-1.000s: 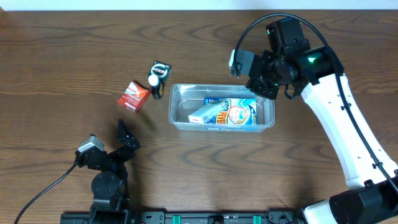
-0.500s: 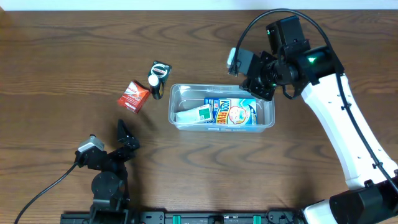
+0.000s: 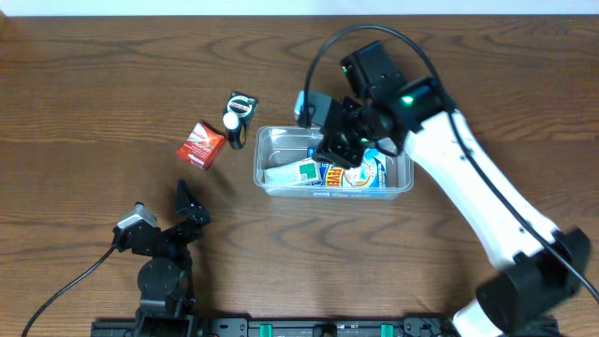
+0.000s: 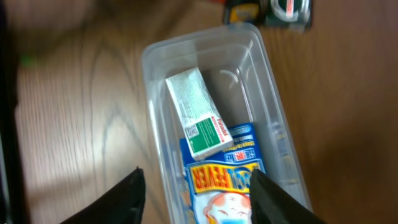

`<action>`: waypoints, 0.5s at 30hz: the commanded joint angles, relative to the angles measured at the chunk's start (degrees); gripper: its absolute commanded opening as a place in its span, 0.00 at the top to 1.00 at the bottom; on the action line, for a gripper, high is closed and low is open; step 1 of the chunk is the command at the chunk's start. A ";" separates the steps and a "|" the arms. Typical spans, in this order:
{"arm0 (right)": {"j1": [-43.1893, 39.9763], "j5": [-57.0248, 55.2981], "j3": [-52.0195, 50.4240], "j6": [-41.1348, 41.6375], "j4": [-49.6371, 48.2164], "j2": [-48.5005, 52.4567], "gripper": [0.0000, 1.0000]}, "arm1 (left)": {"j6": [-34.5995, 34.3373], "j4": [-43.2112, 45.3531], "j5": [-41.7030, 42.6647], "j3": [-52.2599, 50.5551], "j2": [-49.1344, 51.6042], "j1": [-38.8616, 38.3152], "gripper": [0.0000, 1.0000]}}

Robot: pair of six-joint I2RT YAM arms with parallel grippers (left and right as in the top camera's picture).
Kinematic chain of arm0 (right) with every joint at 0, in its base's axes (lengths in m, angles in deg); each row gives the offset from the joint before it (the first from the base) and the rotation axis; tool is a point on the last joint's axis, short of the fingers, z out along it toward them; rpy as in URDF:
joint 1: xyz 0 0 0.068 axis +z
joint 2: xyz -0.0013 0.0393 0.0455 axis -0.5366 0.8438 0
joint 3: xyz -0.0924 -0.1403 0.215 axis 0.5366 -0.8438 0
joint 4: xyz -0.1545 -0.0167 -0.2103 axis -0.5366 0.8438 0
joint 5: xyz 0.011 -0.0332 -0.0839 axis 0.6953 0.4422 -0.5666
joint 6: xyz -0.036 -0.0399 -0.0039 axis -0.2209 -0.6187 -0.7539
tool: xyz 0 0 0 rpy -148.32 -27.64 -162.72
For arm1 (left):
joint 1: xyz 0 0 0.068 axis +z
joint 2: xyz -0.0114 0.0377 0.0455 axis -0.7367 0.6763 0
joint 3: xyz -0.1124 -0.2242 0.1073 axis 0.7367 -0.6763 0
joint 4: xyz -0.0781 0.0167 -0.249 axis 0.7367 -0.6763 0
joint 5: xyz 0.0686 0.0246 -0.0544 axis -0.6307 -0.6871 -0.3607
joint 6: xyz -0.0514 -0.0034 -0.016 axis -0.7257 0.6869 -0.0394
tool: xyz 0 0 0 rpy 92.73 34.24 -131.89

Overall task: Pack container
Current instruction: 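Carry the white box into the container beside the blue box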

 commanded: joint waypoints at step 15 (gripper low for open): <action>-6.49 14.03 -0.79 25.59 -4.92 14.80 0.20 | 0.92 -1.90 -1.16 -1.22 -0.39 0.28 0.02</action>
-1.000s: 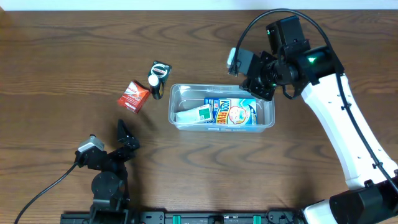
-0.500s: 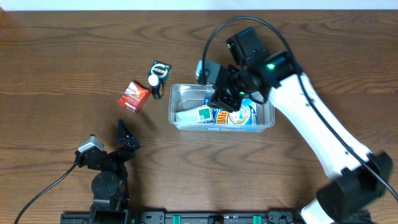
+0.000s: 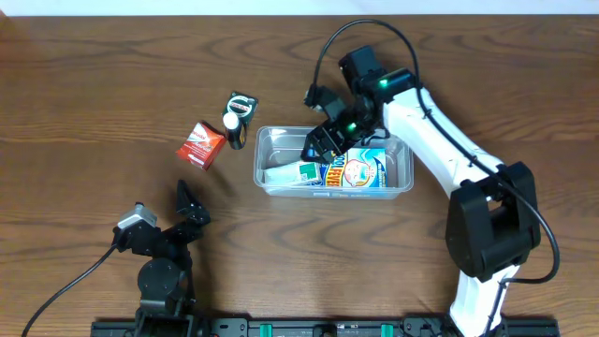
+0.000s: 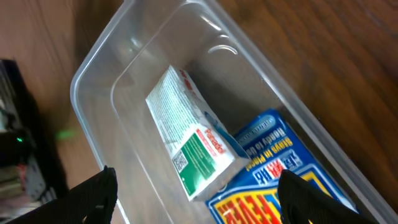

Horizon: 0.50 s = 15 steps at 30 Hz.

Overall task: Pack container
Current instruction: 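Carry the white box into the container beside the blue box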

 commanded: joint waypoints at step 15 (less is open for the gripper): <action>-0.92 6.97 -0.04 5.66 6.73 0.17 0.01 | 0.94 -1.88 -1.16 -1.22 -0.39 0.28 0.02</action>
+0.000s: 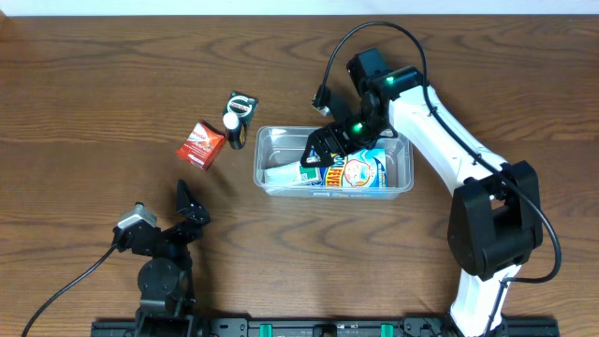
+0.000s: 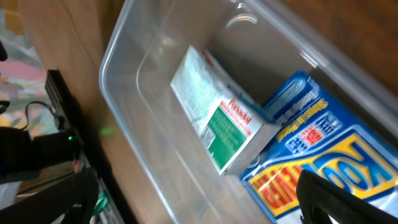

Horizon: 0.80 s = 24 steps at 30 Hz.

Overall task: Pack container
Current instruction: 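Carry the white box into the container beside the blue box, then lower the white box into the container and release it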

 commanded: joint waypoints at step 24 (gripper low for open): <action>6.34 -12.31 -12.33 33.07 -18.62 0.17 0.26 | 0.94 -1.88 -1.16 -1.22 -0.39 0.28 0.02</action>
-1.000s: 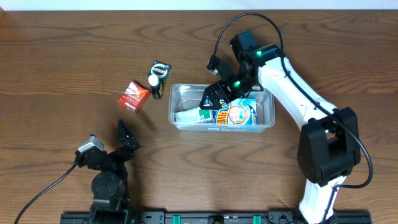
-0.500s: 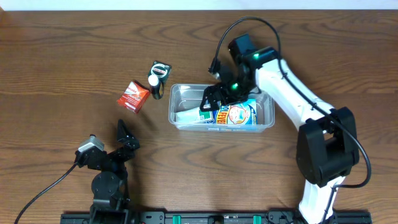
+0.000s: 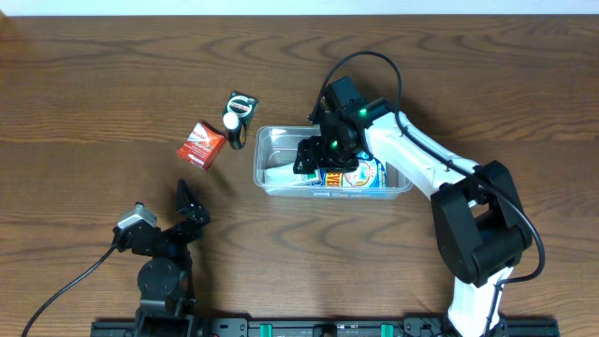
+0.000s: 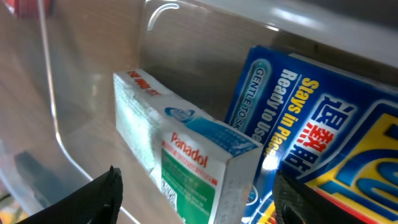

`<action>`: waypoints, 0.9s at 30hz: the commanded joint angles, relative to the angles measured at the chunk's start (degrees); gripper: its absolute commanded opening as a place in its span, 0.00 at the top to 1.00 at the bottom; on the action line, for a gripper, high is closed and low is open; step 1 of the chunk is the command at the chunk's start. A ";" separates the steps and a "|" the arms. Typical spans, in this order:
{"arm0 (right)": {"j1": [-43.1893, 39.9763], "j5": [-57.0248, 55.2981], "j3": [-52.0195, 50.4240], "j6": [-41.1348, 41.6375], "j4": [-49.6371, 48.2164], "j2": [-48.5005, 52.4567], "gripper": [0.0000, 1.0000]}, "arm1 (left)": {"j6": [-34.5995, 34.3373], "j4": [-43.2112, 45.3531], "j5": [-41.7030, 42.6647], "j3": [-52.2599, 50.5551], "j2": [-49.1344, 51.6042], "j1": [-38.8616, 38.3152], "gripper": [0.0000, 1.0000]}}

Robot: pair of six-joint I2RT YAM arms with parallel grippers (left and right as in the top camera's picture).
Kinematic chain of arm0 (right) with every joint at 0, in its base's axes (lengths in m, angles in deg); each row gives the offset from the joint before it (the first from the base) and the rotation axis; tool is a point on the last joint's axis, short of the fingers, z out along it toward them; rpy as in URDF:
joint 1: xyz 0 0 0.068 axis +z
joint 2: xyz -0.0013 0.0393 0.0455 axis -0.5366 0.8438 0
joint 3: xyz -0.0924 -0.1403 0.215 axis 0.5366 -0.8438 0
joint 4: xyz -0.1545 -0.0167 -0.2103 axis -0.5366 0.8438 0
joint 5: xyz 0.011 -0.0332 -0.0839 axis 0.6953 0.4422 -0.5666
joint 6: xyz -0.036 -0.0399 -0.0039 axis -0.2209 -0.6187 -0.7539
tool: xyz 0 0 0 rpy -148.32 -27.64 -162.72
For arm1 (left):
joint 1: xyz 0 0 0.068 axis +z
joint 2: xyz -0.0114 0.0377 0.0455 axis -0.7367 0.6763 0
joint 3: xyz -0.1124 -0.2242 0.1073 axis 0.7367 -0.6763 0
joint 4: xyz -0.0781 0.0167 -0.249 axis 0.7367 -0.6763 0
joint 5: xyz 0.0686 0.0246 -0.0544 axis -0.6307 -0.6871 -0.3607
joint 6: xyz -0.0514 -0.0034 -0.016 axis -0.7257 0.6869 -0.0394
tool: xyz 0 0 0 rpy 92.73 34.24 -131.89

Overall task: Pack container
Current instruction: 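Lower the white box into the container and release it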

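Observation:
A clear plastic container (image 3: 259, 161) lies at mid-table. Inside it, a white and green Panadol box (image 3: 284, 174) lies at the left and a blue fever-patch pack (image 3: 363, 174) at the right. My right gripper (image 3: 321, 155) is lowered into the container. In the right wrist view it (image 4: 199, 191) is open, its fingers on either side of the Panadol box (image 4: 198, 163), with the blue pack (image 4: 311, 112) just to the right. My left gripper (image 3: 190, 208) rests open near the front left, far from the container.
Left of the container lie a red packet (image 3: 199, 144), a small dark bottle with a white cap (image 3: 232, 129) and a black tape measure (image 3: 241, 103). The container's clear wall (image 4: 93, 74) stands close on the gripper's left.
My right gripper has dropped lower into the container and shifted left. The Panadol box now fills the space between its open fingers. Nothing in the container has moved.
My right gripper hung open above the container, looking down on the Panadol box and blue pack. At each later moment it stood tilted more and closer to the box. Now it is inside the container, open around the box. The left arm stayed parked.

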 commanded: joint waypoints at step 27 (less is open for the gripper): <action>-0.13 -0.42 -1.77 3.93 -2.01 0.15 0.86 | 0.94 -1.88 -1.16 -1.22 -0.39 0.28 0.02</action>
